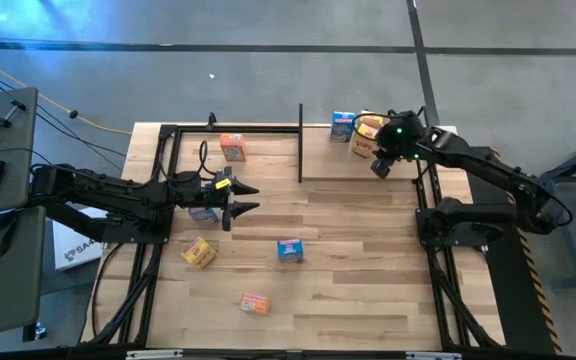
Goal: Stack cereal on shelf
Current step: Put the top yellow cereal box on the shelf, then put the top orange cereal box on the shelf aligned with the other yellow cereal box
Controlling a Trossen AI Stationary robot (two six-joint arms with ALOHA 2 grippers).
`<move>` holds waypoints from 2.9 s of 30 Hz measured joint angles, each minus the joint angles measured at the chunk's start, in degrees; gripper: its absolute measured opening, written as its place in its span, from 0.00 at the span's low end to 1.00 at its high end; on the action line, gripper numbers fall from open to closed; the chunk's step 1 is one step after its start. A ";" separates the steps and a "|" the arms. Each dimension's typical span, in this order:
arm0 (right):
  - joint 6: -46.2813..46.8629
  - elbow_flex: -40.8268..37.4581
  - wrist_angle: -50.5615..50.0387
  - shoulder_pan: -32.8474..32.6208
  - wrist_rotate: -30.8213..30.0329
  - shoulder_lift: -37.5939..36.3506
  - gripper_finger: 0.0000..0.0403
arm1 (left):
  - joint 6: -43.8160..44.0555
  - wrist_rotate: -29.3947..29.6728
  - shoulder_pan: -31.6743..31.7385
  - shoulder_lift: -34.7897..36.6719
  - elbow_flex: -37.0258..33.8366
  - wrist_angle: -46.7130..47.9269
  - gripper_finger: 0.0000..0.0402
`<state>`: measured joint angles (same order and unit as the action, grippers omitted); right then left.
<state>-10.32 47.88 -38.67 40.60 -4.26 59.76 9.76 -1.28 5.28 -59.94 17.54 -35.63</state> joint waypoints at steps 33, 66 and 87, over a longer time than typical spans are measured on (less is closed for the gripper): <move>7.40 -0.07 1.60 -0.59 -8.55 4.79 0.00 | 0.07 0.25 -0.02 -0.02 0.02 1.94 0.17; 7.32 -7.50 23.81 -26.27 -5.16 -3.52 0.00 | -14.79 0.75 20.59 -6.36 34.43 71.75 0.22; 5.19 -7.50 23.87 -30.65 -5.19 -3.52 0.00 | -43.99 11.02 35.31 -30.29 53.48 85.64 0.64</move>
<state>-5.13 40.38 -14.81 9.96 -9.45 56.25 -34.23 9.75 40.59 -90.23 71.02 50.00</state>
